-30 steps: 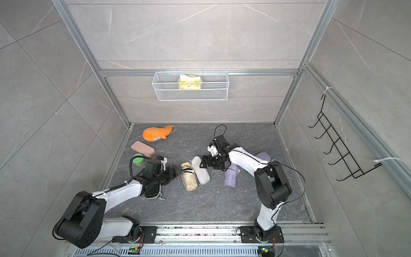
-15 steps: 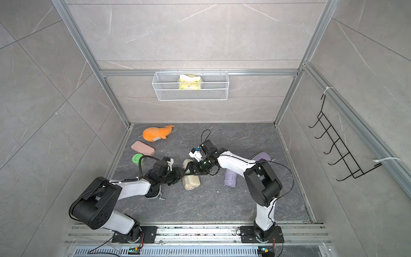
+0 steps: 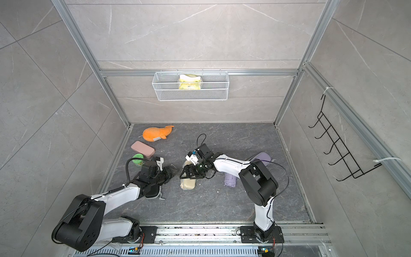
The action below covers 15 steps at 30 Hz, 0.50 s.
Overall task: Put umbrellas into zippered umbrella sleeves
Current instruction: Close the umbrella sleeve at the center of the board.
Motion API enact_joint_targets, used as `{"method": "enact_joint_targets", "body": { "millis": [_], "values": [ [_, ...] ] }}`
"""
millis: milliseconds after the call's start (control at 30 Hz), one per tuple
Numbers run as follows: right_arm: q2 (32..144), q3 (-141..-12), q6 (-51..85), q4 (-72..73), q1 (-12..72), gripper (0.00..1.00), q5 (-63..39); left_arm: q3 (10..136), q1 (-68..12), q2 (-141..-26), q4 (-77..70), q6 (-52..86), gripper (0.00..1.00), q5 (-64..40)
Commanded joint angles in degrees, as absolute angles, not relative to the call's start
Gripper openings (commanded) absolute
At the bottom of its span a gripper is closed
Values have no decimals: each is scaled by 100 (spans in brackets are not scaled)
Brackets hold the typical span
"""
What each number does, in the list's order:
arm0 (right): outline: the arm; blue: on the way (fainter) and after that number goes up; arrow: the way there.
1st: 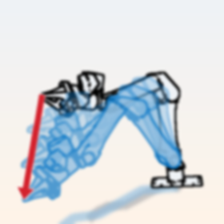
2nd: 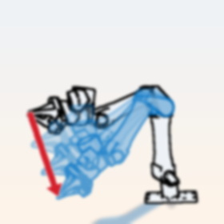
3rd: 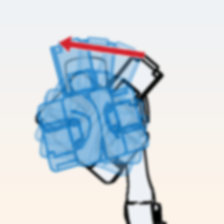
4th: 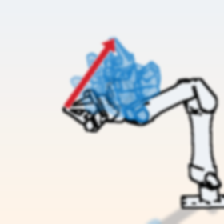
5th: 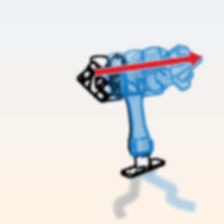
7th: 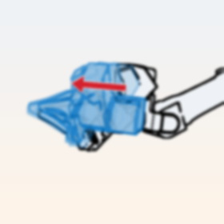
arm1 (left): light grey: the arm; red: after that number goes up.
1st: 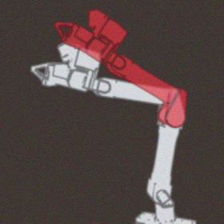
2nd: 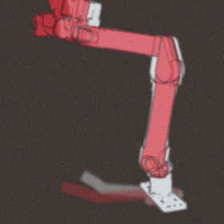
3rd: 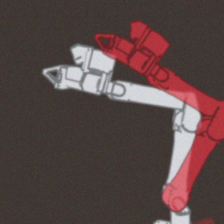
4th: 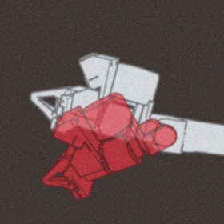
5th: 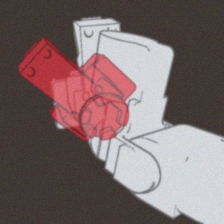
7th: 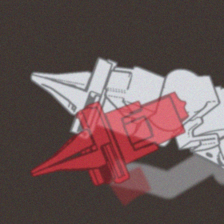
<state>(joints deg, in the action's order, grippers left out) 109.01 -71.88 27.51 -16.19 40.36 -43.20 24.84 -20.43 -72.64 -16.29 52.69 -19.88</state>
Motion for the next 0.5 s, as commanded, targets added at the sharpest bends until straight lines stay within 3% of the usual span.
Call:
{"method": "enact_joint_targets", "body": {
  "millis": [0, 233, 333, 467],
  "values": [
    [11083, -7103, 2846, -1575, 4029, 82, -4217, 2515, -1995, -7122, -1438, 5079, 70, -2169],
    [11043, -7207, 2988, -1500, 4043, 82, -4297, 2891, -2417, -7976, -1771, 4908, 88, -2318],
    [11022, -7213, 3026, -1471, 4044, 82, -4323, 3052, -2478, -8383, -1932, 4842, 88, -2468],
    [10840, -7139, 3041, -1468, 4011, 81, -4451, 3148, -2494, -8708, -1866, 4721, 79, -2555]
  ]
}}
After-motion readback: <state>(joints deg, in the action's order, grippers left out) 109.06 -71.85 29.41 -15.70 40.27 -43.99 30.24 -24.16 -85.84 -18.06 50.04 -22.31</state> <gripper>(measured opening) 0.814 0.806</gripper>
